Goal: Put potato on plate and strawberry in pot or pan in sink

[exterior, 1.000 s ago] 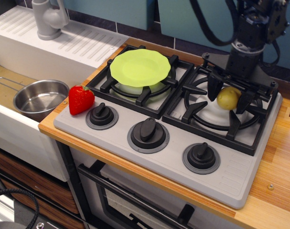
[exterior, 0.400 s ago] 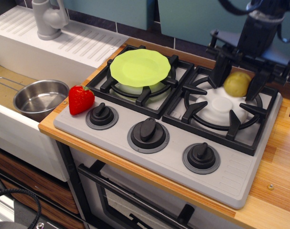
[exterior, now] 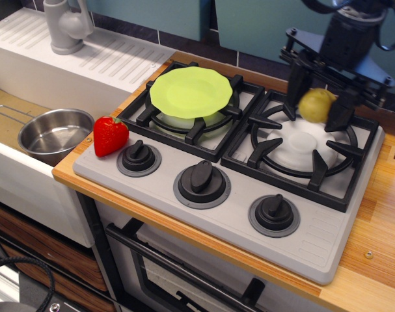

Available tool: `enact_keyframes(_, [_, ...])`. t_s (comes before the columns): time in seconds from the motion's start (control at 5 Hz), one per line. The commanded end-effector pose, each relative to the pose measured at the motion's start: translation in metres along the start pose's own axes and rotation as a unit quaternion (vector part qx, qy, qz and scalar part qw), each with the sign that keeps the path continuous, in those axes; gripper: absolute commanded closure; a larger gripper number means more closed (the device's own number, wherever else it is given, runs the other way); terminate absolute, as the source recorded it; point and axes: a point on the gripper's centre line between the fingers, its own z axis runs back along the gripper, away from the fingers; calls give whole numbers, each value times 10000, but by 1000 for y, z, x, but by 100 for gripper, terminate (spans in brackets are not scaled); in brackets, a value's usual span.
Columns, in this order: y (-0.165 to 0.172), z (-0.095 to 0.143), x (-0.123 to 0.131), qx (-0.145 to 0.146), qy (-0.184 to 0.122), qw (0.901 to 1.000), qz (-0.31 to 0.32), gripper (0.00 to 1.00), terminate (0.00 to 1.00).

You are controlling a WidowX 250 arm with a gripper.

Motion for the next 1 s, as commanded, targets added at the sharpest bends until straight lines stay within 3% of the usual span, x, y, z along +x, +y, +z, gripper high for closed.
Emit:
enact_keyframes(0.0, [47,29,6,116,-405,9989,-206,100,0])
enact_keyframes(0.8, [100,17,-9,84,-476,9977,-480,100,0])
